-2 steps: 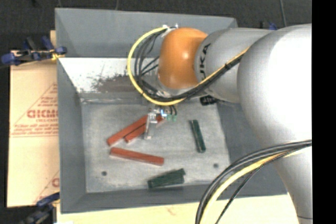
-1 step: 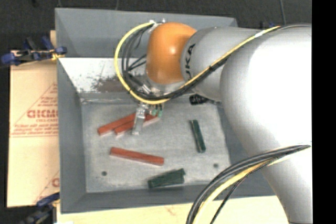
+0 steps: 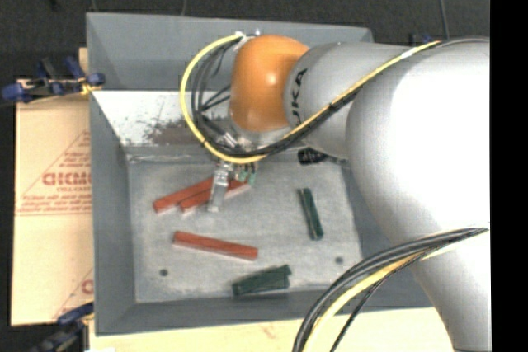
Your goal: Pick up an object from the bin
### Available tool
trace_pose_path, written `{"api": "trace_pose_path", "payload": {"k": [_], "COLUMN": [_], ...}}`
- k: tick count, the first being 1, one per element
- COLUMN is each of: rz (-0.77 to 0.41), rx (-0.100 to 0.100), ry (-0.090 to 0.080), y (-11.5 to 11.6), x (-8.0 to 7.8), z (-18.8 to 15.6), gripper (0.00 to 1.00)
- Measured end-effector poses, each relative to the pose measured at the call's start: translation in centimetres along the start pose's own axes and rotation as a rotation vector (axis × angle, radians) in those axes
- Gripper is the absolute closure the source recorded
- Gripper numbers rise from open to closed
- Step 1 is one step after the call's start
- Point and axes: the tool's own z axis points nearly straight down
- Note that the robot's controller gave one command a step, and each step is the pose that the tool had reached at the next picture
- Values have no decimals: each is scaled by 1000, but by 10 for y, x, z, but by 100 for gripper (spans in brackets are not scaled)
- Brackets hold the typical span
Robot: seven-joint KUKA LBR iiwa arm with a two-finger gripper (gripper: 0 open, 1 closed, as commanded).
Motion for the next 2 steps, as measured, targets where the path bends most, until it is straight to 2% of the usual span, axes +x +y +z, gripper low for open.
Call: {"api": "trace_pose_path", "payload": {"k": [1,2], "rz": [1,1], "rx": [-2,-4], "ry": [-3,-10], "y": [1,1], "x": [-1,-4], "z": [-1,-84], "gripper": [100,100]}}
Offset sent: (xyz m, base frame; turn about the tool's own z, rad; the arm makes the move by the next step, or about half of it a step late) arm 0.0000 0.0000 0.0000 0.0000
